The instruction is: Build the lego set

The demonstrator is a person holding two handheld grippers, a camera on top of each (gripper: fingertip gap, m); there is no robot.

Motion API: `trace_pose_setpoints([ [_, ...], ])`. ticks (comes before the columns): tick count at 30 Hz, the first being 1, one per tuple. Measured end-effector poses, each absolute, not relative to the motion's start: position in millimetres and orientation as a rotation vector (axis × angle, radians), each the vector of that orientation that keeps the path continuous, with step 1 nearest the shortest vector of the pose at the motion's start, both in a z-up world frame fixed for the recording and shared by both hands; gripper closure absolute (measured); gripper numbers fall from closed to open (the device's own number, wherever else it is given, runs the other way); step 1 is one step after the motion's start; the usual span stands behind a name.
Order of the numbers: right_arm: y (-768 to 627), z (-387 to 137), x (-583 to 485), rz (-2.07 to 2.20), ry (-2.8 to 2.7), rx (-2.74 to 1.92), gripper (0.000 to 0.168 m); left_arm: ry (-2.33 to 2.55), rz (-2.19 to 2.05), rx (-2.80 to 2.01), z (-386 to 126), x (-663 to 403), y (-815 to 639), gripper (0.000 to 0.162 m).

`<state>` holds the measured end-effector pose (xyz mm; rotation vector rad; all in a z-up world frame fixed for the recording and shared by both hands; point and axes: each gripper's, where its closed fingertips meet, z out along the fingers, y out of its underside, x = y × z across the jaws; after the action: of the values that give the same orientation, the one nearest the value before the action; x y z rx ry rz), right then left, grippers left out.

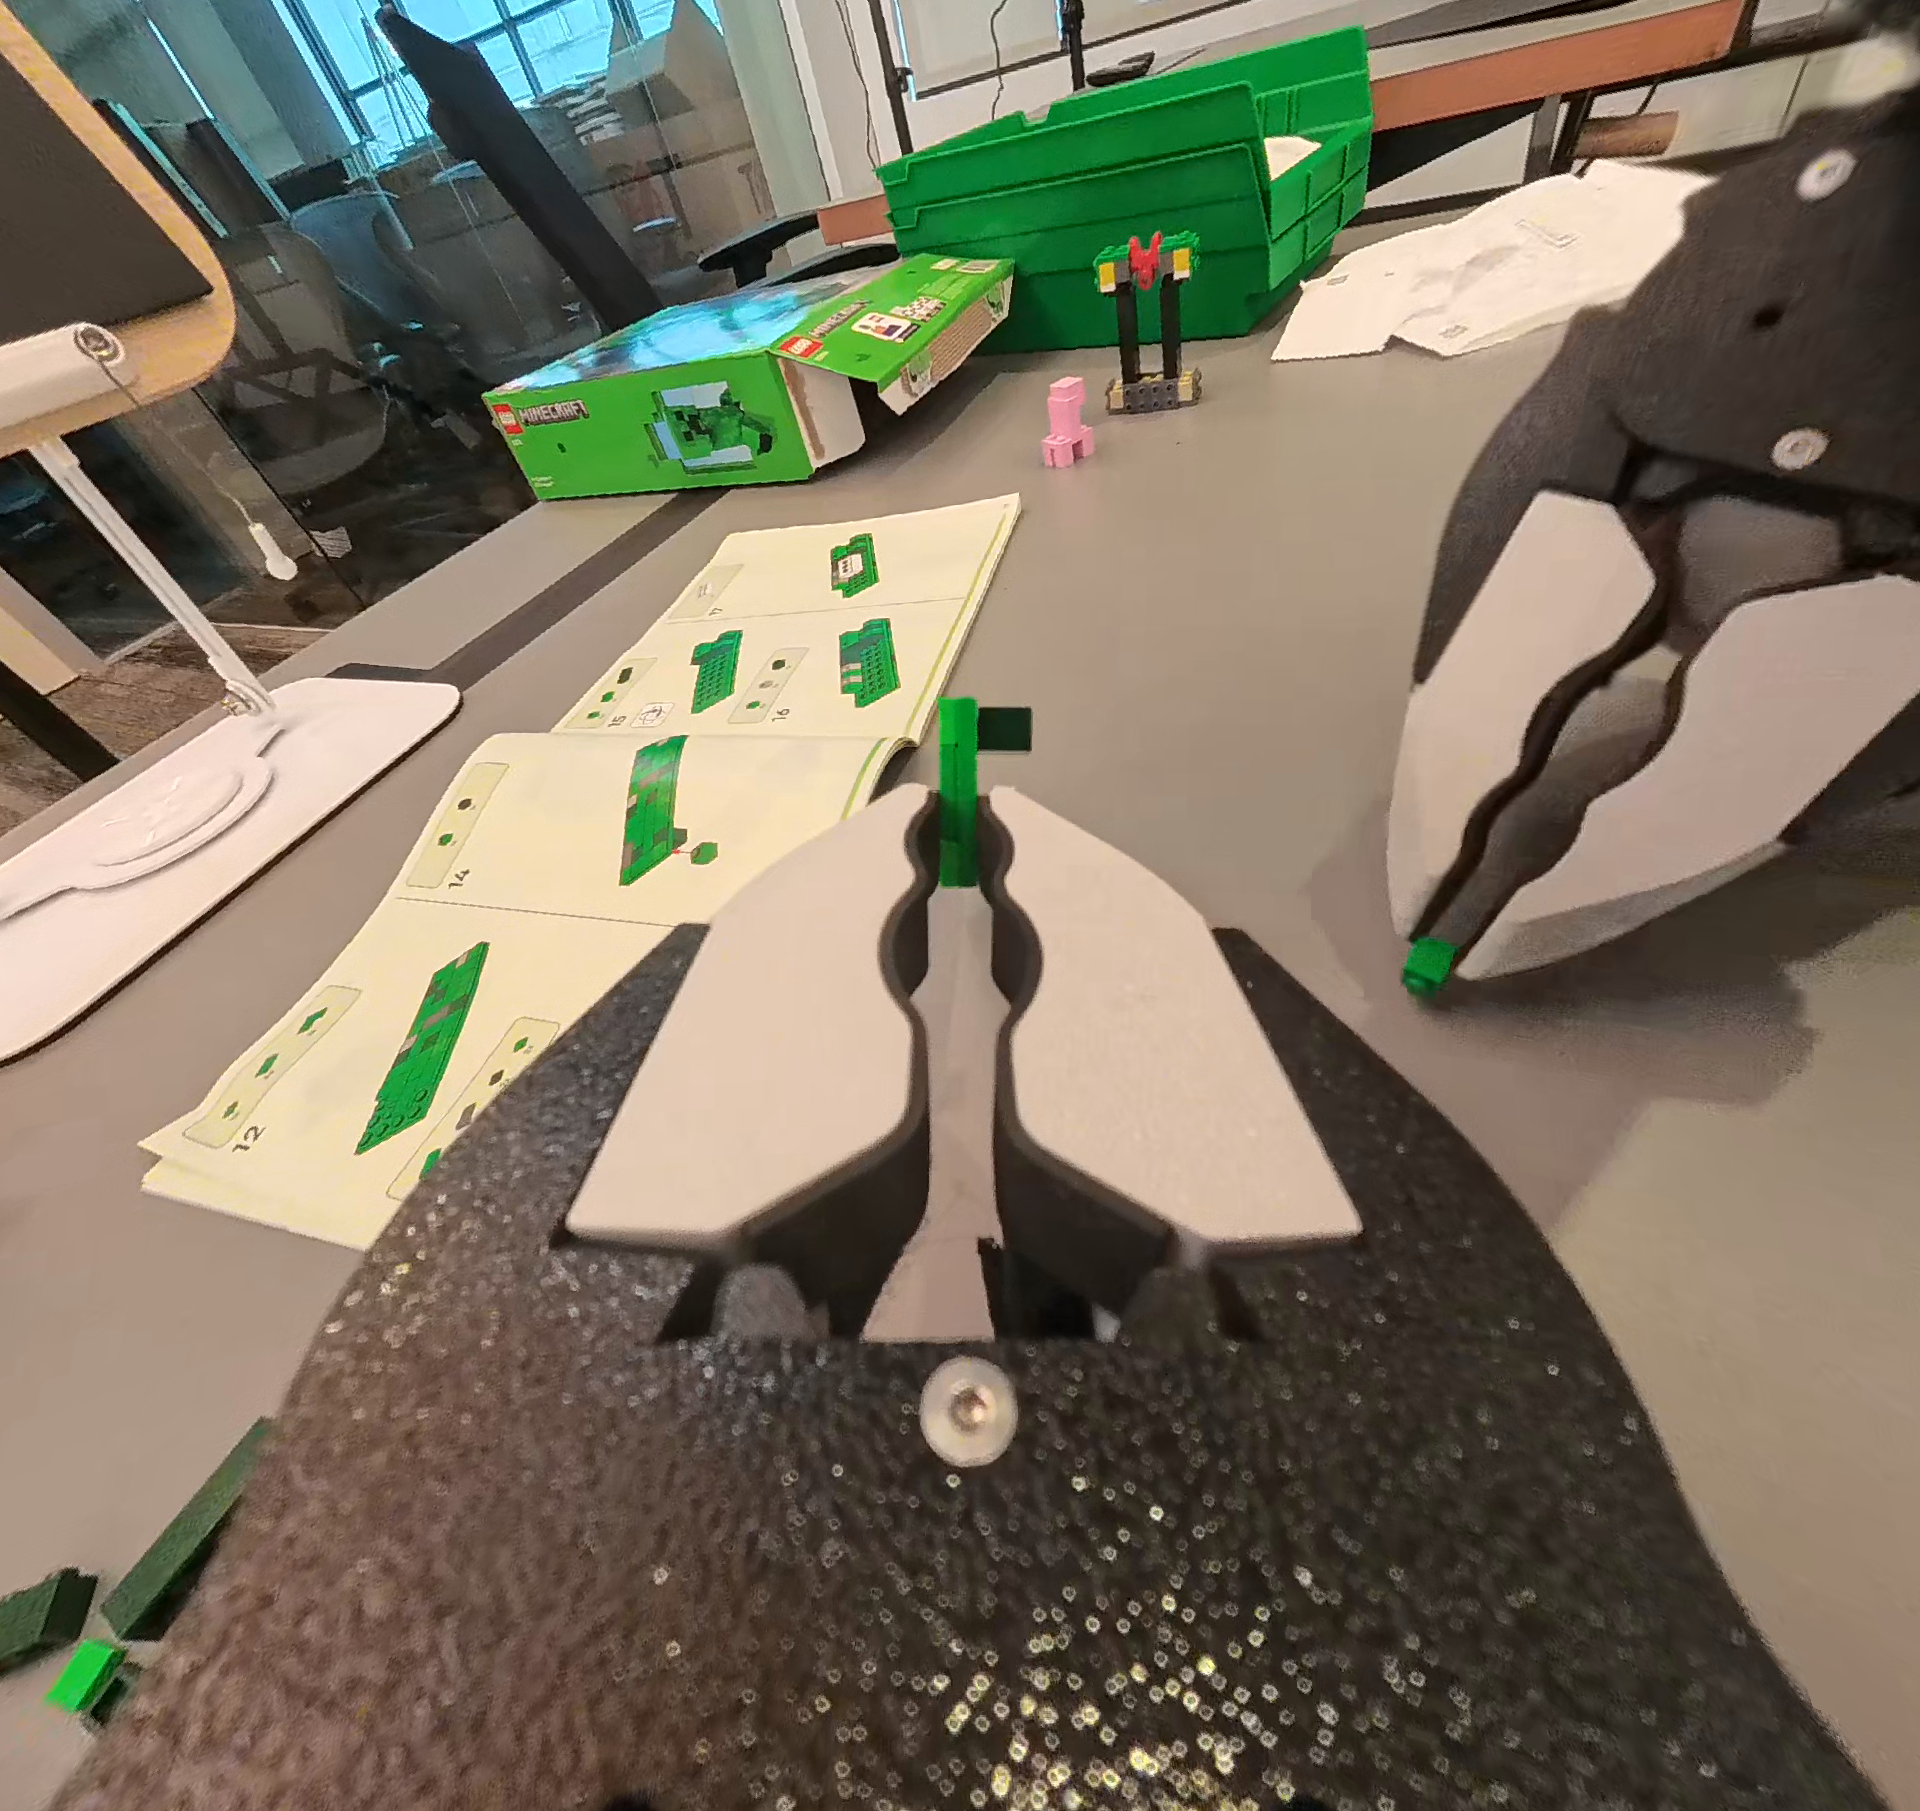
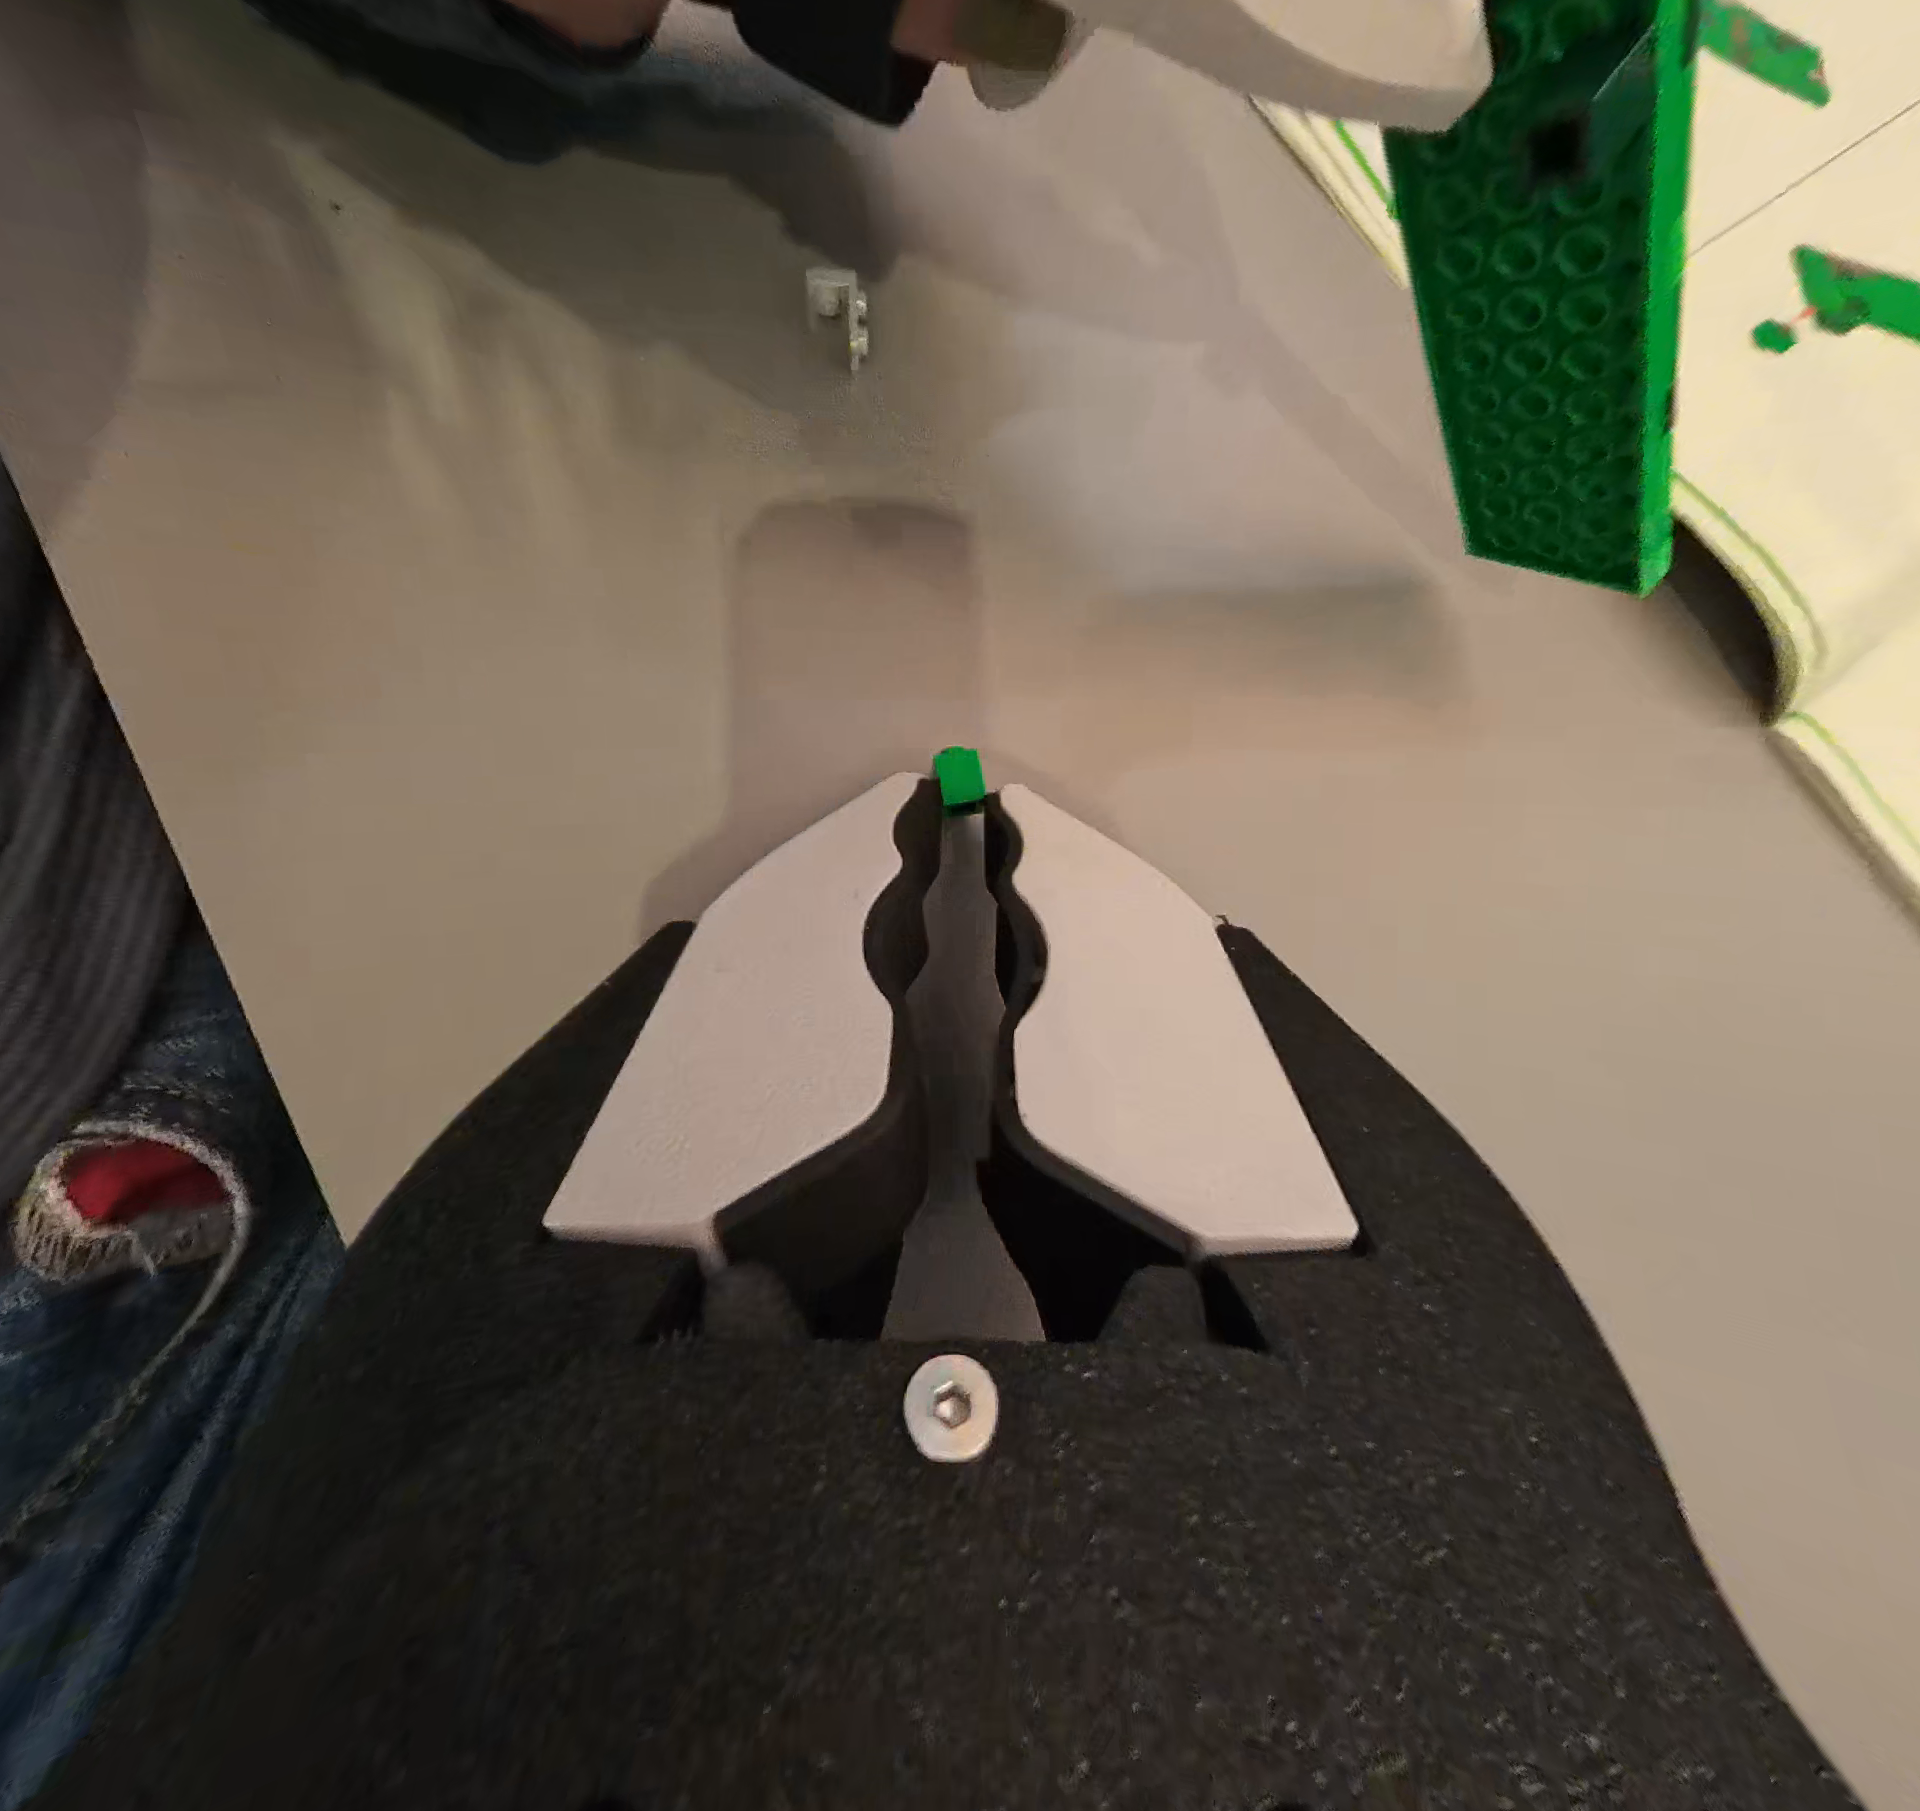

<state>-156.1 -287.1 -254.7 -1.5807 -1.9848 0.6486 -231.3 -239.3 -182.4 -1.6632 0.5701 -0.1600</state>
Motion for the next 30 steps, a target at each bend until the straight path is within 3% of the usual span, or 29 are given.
trace_pose_setpoints([
  [6, -292.1, -259.6, -157.2, 0.769, -1.924, -1.571, 0.159, 0.583, -0.165, -1.666, -184.3, -228.7, -239.8, 0.157],
  [10, -295.1, -256.2, -154.7, 0.848, -1.925, -1.507, 0.142, 0.587, -0.174, -1.666, -184.9, -227.9, -239.9, 0.157],
  [18, -288.9, -251.6, -150.0, 0.945, -1.991, -1.423, 0.143, 0.602, -0.197, -1.657, -185.4, -225.0, -240.9, 0.157],
  [30, -289.8, -257.1, -153.5, 0.925, -2.049, -1.398, 0.157, 0.600, -0.234, -1.669, -189.0, -223.7, -240.2, 0.157],
])
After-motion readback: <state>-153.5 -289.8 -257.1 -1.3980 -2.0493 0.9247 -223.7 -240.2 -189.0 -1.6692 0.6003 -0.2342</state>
